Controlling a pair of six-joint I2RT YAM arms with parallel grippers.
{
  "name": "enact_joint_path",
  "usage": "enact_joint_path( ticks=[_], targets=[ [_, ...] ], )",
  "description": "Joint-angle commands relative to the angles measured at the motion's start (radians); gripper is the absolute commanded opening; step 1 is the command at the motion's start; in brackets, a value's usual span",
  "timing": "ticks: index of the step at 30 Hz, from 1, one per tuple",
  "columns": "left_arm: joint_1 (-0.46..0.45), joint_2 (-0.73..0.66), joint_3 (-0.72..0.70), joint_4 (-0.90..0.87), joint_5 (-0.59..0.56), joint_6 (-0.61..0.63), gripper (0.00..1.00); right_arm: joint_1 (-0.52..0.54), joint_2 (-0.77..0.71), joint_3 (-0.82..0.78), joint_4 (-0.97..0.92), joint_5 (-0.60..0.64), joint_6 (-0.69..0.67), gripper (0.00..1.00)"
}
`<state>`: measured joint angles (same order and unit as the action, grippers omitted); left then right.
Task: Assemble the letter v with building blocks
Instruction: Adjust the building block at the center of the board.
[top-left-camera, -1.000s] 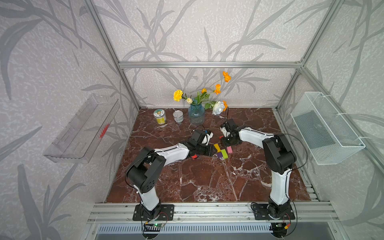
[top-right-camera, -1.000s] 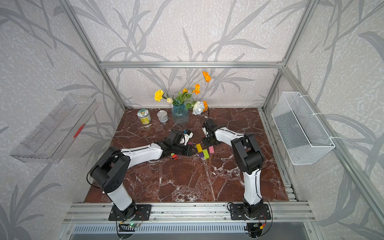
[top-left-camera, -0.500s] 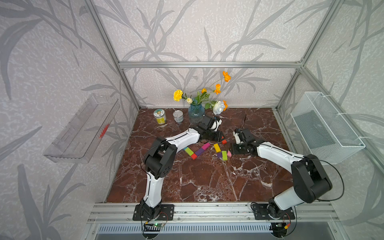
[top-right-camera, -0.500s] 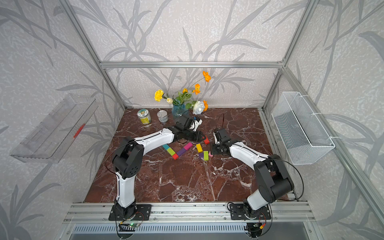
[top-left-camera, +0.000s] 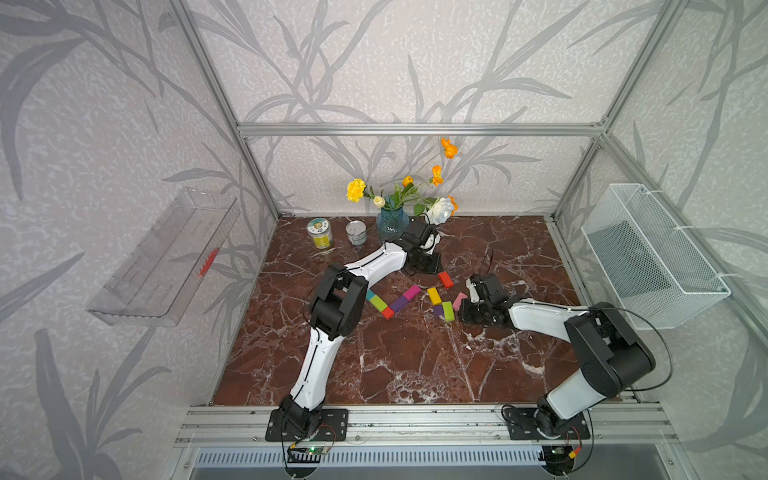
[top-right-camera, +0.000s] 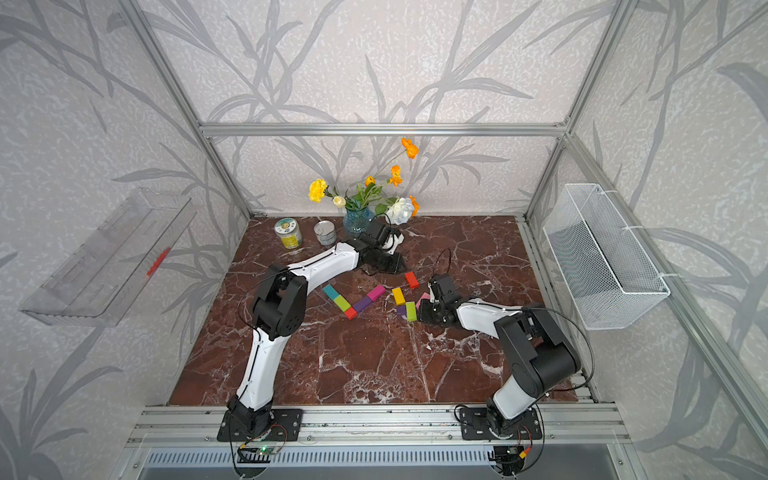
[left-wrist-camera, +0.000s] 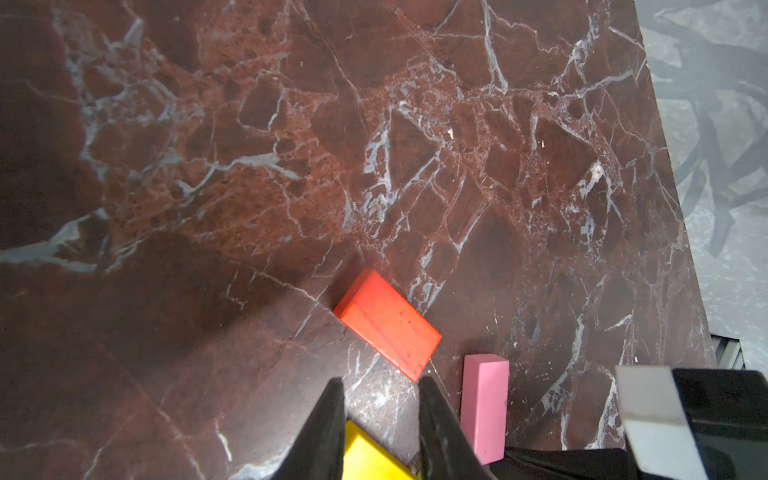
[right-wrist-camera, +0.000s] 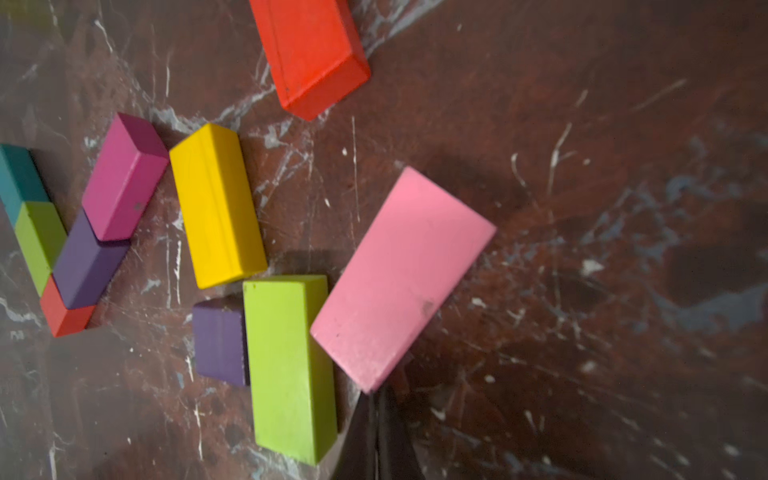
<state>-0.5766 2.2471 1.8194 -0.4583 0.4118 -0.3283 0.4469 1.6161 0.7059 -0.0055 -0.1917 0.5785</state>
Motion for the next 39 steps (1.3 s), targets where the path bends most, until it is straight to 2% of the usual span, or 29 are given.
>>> enact_joint_path(
  ticks=[1,17,24,28,31,35,39],
  targets=[
    [0.001,-0.010,-0.009,-0.028,-0.010,0.015,0.30,0.006,0.027,-0.003,0.014,0.028,0.031,0.07],
    [0.006,-0.054,-0.068,0.000,0.016,0.021,0.30,-0.031,0.076,0.054,-0.001,0.075,0.005,0.07],
    [0.007,-0.100,-0.131,0.038,0.016,0.008,0.30,-0.123,0.038,0.066,-0.055,0.063,-0.046,0.07],
    [0.007,-0.108,-0.132,0.038,0.018,0.007,0.30,-0.129,-0.007,0.063,-0.061,0.051,-0.061,0.07],
    [0.006,-0.131,-0.151,0.059,0.051,-0.003,0.22,-0.130,-0.005,0.090,-0.074,0.050,-0.077,0.07],
    [-0.007,-0.193,-0.250,0.146,0.070,-0.044,0.10,-0.146,0.056,0.165,-0.106,0.028,-0.102,0.07],
    [-0.040,-0.209,-0.305,0.201,0.071,-0.072,0.02,-0.146,0.115,0.198,-0.109,0.022,-0.114,0.04]
  ],
)
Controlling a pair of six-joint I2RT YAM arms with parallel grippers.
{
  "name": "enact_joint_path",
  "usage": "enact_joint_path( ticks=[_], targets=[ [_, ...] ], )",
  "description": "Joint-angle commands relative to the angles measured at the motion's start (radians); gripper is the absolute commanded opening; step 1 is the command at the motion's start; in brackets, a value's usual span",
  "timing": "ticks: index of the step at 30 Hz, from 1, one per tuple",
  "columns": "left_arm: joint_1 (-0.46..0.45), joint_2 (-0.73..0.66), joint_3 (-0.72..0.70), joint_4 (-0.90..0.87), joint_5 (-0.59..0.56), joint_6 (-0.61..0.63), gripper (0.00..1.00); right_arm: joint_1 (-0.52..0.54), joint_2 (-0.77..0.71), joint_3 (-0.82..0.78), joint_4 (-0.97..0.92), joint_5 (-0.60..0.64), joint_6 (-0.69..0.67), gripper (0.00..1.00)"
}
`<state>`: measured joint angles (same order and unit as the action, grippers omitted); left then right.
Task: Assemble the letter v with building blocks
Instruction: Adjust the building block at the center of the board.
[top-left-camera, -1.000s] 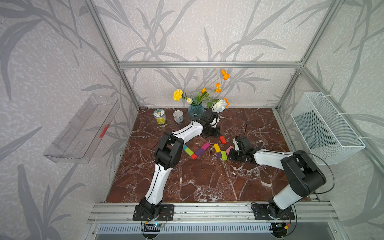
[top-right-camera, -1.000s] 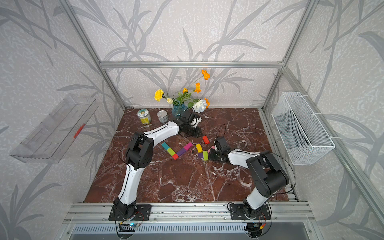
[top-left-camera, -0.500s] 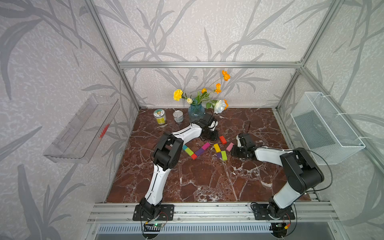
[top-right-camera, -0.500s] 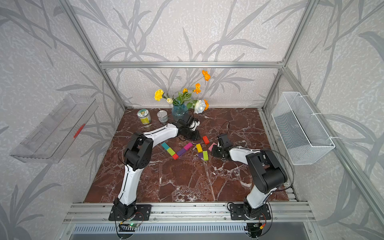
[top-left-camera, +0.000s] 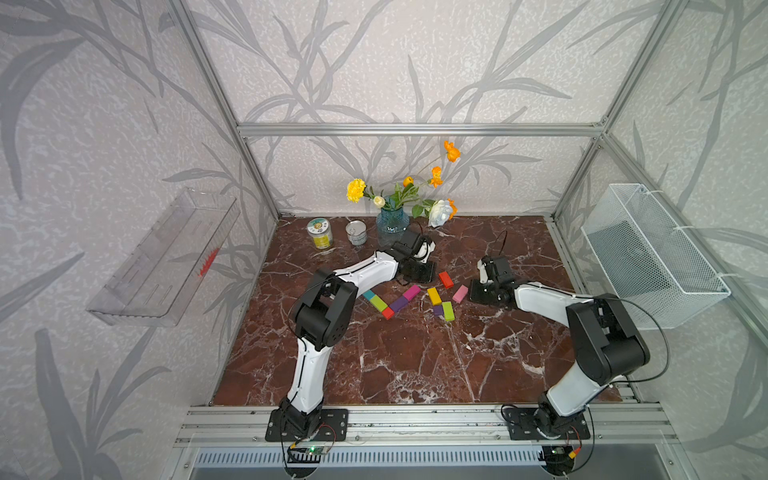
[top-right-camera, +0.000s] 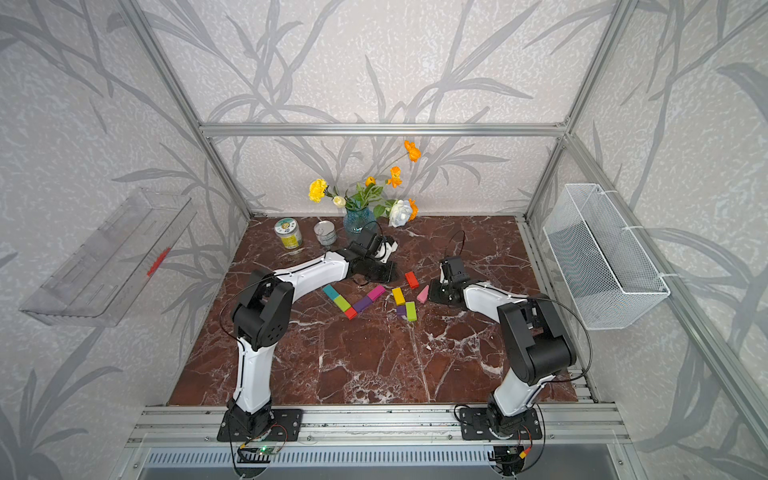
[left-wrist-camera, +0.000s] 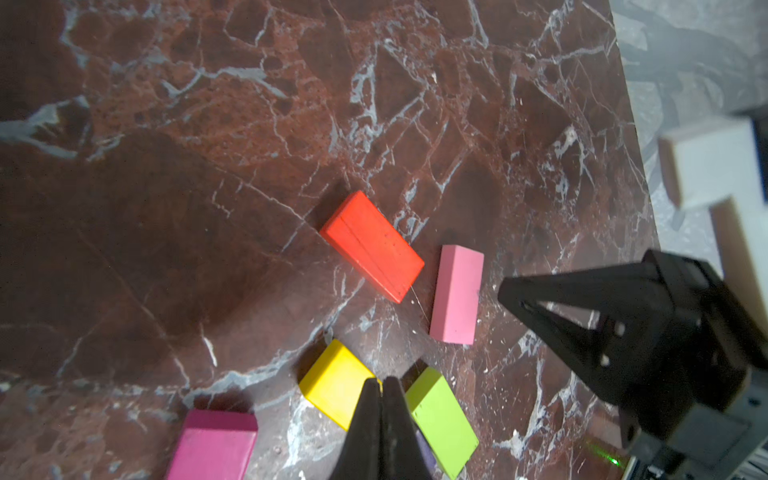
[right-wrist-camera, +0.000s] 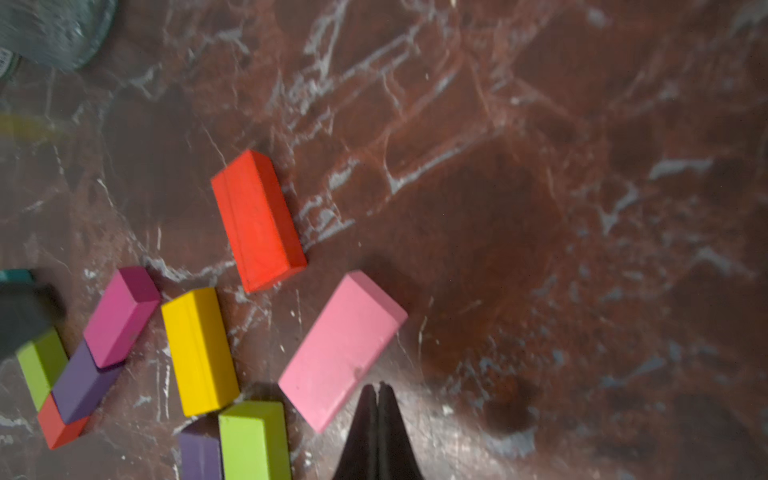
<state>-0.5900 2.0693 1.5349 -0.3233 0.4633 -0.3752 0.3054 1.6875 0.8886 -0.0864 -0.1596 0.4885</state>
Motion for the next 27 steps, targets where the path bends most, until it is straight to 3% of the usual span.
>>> enact_joint_path(
  ticks=[1,7,18,27],
  targets=[
    [-0.036,-0.023,-0.016,0.063,0.020,-0.026,0.00,-0.005,0.048,0.012,-0.022,-0.008,-0.024,0.04],
    [-0.093,0.056,0.093,-0.035,-0.020,0.008,0.00,-0.014,0.061,0.002,-0.010,-0.008,-0.024,0.03],
    [-0.133,0.145,0.199,-0.147,-0.227,0.054,0.00,-0.035,0.079,-0.016,0.026,-0.040,-0.015,0.03],
    [-0.146,0.194,0.253,-0.186,-0.214,0.059,0.00,-0.038,0.098,-0.022,0.050,-0.068,-0.008,0.03]
  ],
)
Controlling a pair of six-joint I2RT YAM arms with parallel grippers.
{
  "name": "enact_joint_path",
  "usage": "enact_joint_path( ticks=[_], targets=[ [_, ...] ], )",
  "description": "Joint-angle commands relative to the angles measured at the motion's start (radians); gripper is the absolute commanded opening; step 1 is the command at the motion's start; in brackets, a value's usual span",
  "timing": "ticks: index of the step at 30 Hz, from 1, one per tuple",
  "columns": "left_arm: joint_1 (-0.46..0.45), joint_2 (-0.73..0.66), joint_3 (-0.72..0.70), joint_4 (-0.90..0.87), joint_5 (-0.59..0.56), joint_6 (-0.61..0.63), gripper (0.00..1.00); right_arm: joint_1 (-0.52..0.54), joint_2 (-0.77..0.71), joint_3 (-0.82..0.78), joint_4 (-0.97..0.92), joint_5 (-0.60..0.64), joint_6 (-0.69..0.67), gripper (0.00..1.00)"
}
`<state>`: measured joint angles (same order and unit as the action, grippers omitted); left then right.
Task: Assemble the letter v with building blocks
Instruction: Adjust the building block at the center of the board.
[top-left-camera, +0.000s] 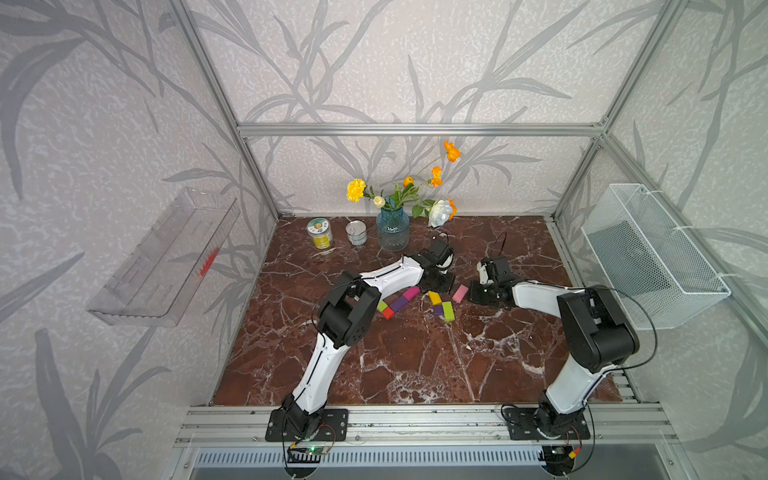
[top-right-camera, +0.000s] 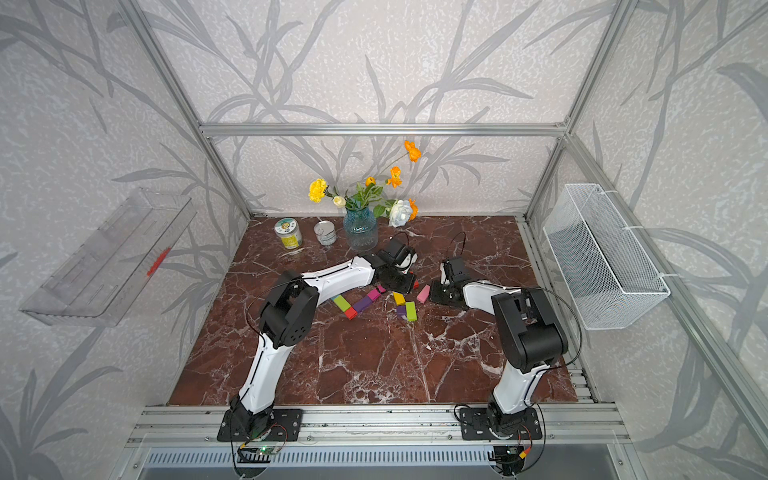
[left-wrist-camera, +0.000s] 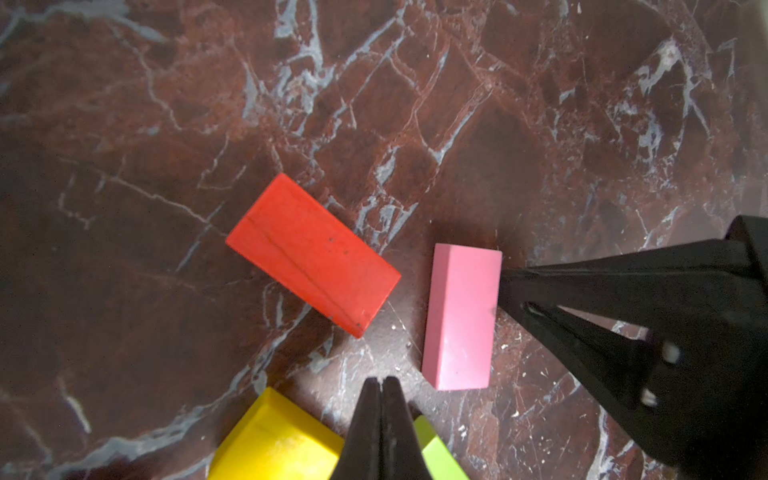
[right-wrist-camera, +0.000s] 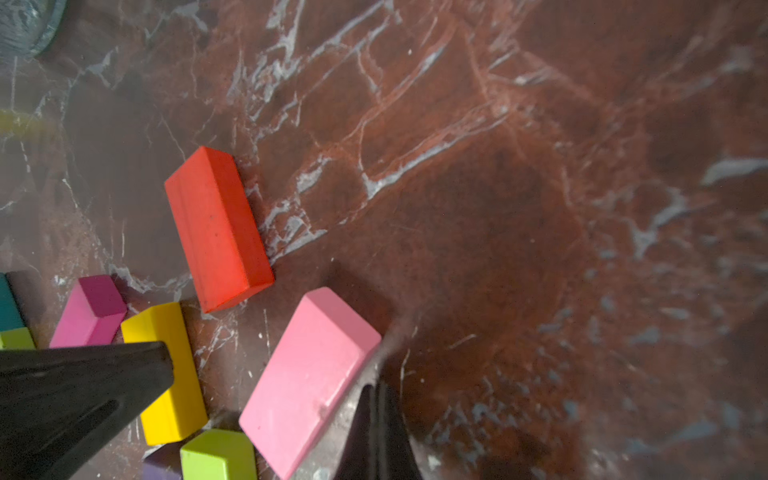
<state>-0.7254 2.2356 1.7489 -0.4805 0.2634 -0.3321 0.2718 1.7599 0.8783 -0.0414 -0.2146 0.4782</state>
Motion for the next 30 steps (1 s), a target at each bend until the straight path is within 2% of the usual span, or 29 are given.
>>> enact_joint_path(
  ticks=[1,8,14,30],
  targets=[
    [-0.014,0.031,0.047,-0.034,-0.015,0.019,0.00,-0.005,0.026,-0.012,0.006,-0.013,0.003,0.03],
    [-0.033,0.090,0.114,-0.087,-0.016,0.027,0.00,-0.009,0.024,-0.021,0.013,-0.017,0.005,0.03],
    [-0.040,0.119,0.148,-0.123,-0.062,0.028,0.00,-0.014,0.020,-0.031,0.015,-0.020,0.004,0.03],
    [-0.134,0.142,0.193,-0.142,0.035,0.079,0.00,-0.023,0.015,-0.030,-0.007,-0.040,0.003,0.03]
  ],
)
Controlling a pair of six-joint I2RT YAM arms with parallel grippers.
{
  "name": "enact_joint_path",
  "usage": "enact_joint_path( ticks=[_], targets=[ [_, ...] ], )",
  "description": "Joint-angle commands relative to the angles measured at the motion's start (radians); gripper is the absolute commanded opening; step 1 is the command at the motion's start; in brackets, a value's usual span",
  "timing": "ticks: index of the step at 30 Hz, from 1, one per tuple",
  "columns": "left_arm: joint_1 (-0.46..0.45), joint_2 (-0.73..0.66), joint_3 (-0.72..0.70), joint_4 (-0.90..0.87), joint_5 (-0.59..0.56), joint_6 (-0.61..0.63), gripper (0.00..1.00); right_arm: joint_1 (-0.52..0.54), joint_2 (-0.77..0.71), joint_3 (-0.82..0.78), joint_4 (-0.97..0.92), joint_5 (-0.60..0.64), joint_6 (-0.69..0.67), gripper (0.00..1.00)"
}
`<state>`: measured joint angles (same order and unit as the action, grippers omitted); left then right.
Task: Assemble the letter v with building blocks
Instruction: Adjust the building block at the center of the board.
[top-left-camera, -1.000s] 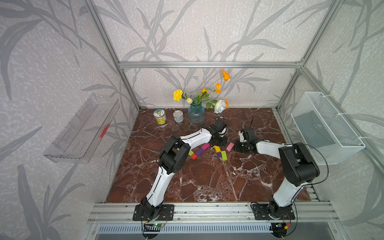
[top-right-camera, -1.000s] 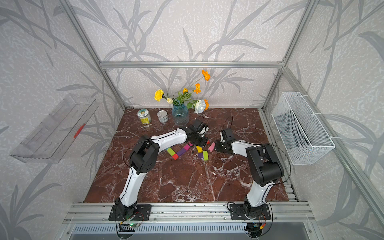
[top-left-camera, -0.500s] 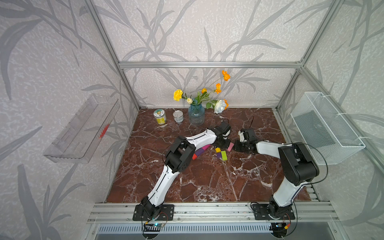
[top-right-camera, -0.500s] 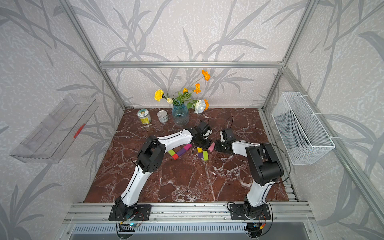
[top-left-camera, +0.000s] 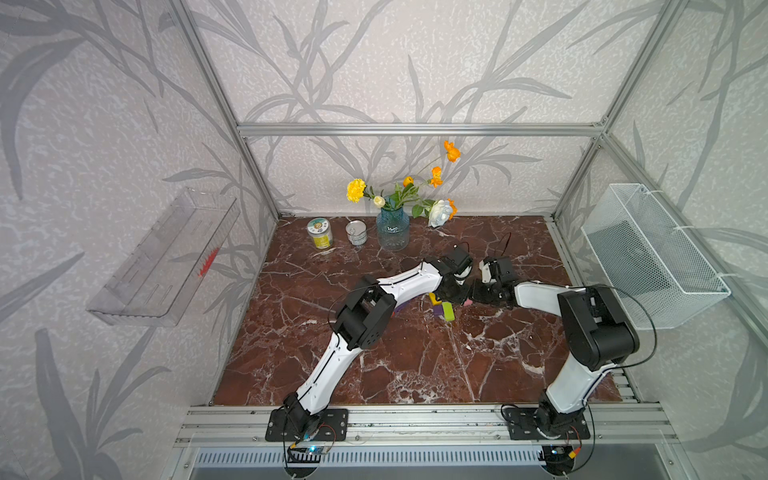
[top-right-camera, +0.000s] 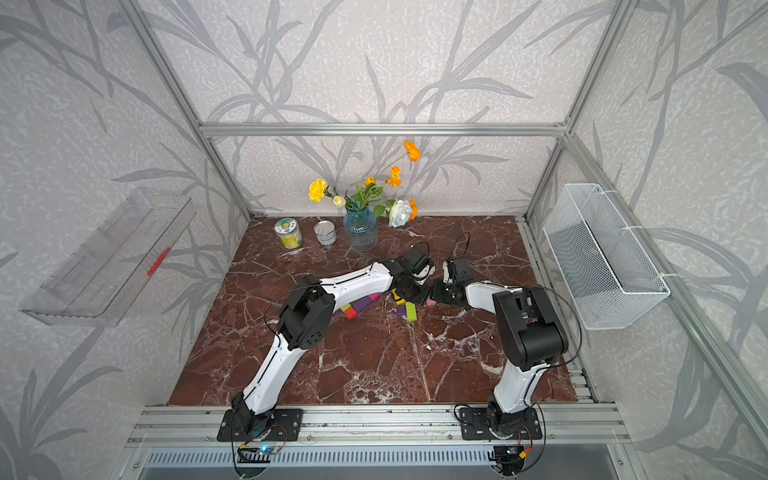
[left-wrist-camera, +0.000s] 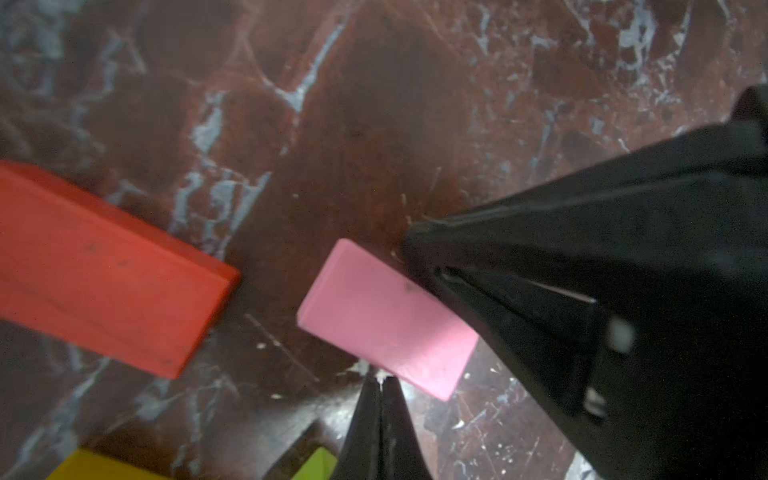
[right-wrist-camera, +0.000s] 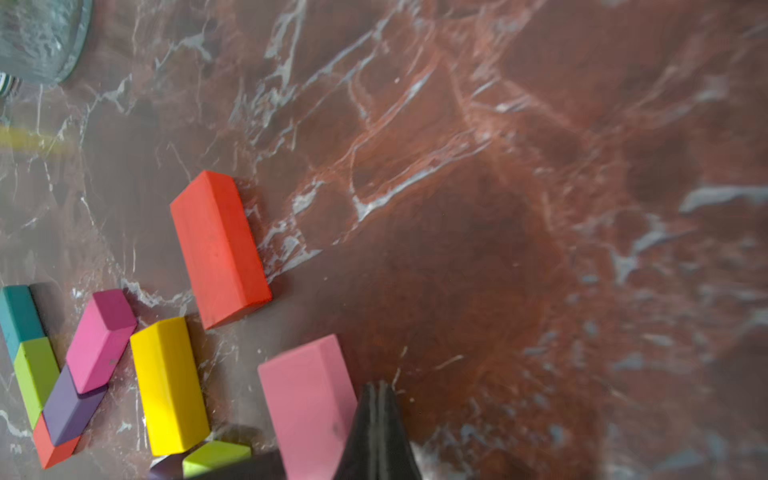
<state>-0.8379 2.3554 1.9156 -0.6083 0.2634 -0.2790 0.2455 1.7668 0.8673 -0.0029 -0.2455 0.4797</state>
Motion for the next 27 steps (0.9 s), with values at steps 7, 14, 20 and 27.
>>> enact_joint_path(
  ticks=[7,14,20,27],
  targets=[
    [-0.027,-0.015,-0.023,-0.010,0.006,0.023,0.00,0.003,-0.019,-0.055,-0.063,-0.037,0.003,0.03],
    [-0.026,-0.057,-0.084,0.026,-0.002,0.017,0.00,0.006,0.024,-0.037,-0.069,-0.096,-0.010,0.03],
    [-0.021,-0.070,-0.102,0.030,-0.016,0.017,0.00,0.021,0.056,-0.014,-0.056,-0.107,0.000,0.03],
    [0.001,-0.116,-0.162,0.066,-0.038,0.000,0.00,0.024,0.068,0.001,-0.059,-0.112,0.003,0.03]
  ],
)
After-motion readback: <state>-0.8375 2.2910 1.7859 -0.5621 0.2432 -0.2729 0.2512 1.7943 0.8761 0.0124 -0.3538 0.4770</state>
